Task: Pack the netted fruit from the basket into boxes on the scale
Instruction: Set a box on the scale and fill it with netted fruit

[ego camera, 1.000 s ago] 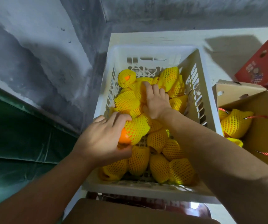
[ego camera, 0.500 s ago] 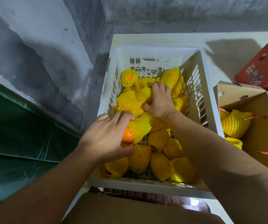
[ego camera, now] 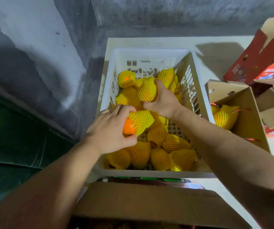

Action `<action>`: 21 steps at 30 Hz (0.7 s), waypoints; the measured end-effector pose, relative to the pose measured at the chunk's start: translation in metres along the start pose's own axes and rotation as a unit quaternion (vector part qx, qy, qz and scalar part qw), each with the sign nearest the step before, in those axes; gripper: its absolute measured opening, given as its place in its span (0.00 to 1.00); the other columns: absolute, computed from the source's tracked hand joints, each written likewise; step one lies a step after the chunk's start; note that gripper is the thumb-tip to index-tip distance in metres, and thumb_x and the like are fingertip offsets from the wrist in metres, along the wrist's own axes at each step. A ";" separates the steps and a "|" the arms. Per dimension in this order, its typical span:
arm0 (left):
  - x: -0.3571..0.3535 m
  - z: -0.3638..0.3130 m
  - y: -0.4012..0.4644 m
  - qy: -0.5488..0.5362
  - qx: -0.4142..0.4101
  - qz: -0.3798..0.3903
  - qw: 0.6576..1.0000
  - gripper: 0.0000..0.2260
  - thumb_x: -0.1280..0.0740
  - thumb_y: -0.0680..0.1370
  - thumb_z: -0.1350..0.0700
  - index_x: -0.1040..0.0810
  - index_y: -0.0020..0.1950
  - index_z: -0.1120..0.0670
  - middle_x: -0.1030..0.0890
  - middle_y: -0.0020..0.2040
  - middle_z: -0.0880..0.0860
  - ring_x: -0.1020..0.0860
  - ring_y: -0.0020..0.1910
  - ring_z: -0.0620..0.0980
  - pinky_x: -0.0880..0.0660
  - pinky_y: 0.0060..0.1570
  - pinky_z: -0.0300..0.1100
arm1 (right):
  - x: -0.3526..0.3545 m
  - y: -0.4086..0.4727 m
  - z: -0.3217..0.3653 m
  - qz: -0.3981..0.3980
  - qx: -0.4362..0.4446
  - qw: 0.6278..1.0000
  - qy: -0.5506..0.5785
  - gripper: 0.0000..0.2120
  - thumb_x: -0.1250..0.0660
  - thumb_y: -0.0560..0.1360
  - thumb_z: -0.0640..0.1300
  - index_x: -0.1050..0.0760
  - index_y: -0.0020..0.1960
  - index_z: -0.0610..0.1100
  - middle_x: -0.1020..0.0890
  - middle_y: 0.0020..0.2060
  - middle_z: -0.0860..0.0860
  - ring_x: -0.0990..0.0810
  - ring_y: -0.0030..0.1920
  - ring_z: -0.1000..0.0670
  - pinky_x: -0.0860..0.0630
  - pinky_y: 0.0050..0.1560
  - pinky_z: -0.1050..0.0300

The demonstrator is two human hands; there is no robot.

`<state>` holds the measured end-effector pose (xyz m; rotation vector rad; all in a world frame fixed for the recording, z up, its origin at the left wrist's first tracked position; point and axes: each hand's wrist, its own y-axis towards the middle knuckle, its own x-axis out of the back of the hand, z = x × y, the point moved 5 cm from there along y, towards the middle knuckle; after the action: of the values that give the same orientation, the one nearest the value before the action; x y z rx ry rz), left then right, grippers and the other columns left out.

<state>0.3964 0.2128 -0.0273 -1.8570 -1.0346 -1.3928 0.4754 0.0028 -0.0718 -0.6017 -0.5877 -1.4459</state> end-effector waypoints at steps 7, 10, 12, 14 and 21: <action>0.060 -0.035 -0.043 -0.317 0.043 0.006 0.947 0.28 0.24 0.77 0.54 0.32 0.72 0.40 0.26 0.61 0.49 0.20 0.55 0.52 0.18 0.50 0.55 | 0.079 -0.131 0.081 0.068 0.045 0.991 0.103 0.28 0.23 0.71 0.50 0.33 0.66 0.52 0.17 0.49 0.51 0.17 0.45 0.47 0.19 0.46 0.46; 0.110 -0.073 -0.096 -0.404 0.015 -0.061 0.913 0.24 0.26 0.78 0.56 0.30 0.70 0.44 0.21 0.54 0.48 0.18 0.47 0.40 0.21 0.45 0.40 | 0.090 -0.200 0.134 0.023 0.070 0.966 0.247 0.21 0.25 0.75 0.48 0.28 0.64 0.50 0.19 0.48 0.54 0.18 0.49 0.54 0.20 0.49 0.55; 0.131 -0.095 -0.142 -0.474 0.013 -0.091 0.876 0.22 0.28 0.77 0.52 0.31 0.68 0.42 0.21 0.57 0.47 0.17 0.54 0.42 0.18 0.50 0.40 | 0.087 -0.248 0.164 -0.006 0.089 0.932 0.352 0.20 0.27 0.77 0.48 0.30 0.65 0.51 0.19 0.53 0.47 0.17 0.53 0.47 0.18 0.53 0.45; 0.141 -0.111 -0.191 -0.521 0.021 -0.118 0.845 0.20 0.28 0.77 0.51 0.30 0.66 0.43 0.19 0.57 0.46 0.17 0.55 0.46 0.18 0.52 0.42 | 0.077 -0.296 0.187 -0.023 0.099 0.908 0.406 0.20 0.28 0.78 0.45 0.31 0.66 0.51 0.20 0.55 0.44 0.17 0.55 0.43 0.18 0.55 0.40; 0.108 -0.113 -0.320 -0.556 0.139 -0.119 0.810 0.22 0.27 0.79 0.47 0.31 0.70 0.37 0.20 0.59 0.40 0.19 0.50 0.34 0.23 0.50 0.40 | 0.062 -0.426 0.196 -0.189 0.071 0.975 0.087 0.34 0.23 0.73 0.47 0.38 0.72 0.45 0.25 0.64 0.48 0.23 0.64 0.51 0.24 0.65 0.48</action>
<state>0.0827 0.3128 0.1092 -2.3318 -1.9275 -0.0513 0.0511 0.0793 0.1229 -0.2512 -0.6841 -1.7747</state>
